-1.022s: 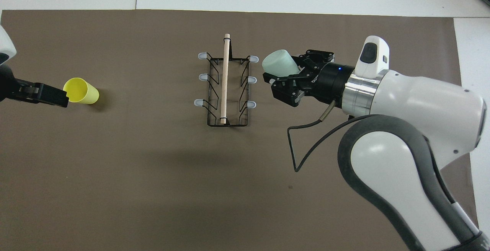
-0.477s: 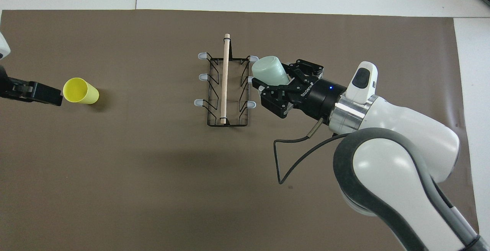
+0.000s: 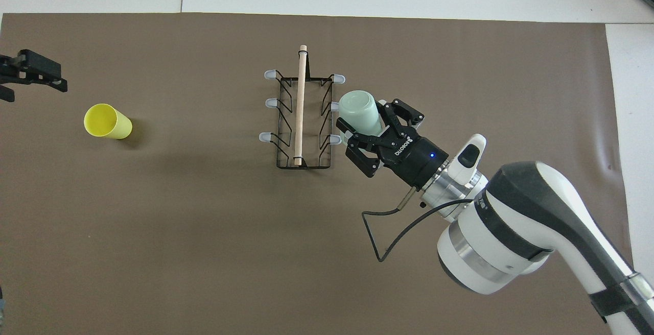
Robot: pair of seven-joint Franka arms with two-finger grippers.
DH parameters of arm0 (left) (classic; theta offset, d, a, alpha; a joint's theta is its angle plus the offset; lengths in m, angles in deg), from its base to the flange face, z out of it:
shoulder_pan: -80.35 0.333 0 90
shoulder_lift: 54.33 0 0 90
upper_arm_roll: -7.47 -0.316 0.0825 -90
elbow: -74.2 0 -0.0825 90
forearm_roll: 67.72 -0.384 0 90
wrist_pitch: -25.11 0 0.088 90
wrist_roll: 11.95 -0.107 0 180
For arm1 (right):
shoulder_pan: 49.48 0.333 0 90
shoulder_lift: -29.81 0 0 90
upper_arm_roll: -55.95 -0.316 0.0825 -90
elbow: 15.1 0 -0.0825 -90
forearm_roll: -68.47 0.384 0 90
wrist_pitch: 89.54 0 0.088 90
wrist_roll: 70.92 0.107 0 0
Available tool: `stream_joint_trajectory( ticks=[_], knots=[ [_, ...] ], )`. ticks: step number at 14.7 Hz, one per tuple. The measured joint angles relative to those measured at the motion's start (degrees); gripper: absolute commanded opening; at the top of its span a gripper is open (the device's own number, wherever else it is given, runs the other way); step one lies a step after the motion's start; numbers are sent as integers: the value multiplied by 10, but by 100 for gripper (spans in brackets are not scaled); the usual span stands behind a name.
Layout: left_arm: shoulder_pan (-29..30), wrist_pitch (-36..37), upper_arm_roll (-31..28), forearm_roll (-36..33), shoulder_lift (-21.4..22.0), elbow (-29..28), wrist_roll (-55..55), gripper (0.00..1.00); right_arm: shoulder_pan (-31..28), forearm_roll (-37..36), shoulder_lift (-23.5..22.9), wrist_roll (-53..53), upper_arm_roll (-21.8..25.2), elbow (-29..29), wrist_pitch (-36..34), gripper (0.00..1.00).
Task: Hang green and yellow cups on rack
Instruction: 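Lower the green cup onto a rack peg while the left gripper grasps the yellow cup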
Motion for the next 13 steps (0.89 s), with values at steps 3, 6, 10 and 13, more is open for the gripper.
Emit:
stream_joint_trajectory(
  ticks=[3,6,10,13],
  knots=[
    [2,-32,-43,75,-37,2,94,100,0,15,-21,-42,0,-3,-18,0],
    [10,-54,-57,130,-89,5,202,100,0,78,-33,-110,0,-3,-47,0],
    [44,-63,-65,180,-150,23,317,100,4,118,-48,-160,0,-7,-89,0],
    [65,-64,-70,212,-167,25,369,100,16,118,-58,-162,0,-10,-90,0]
  ],
)
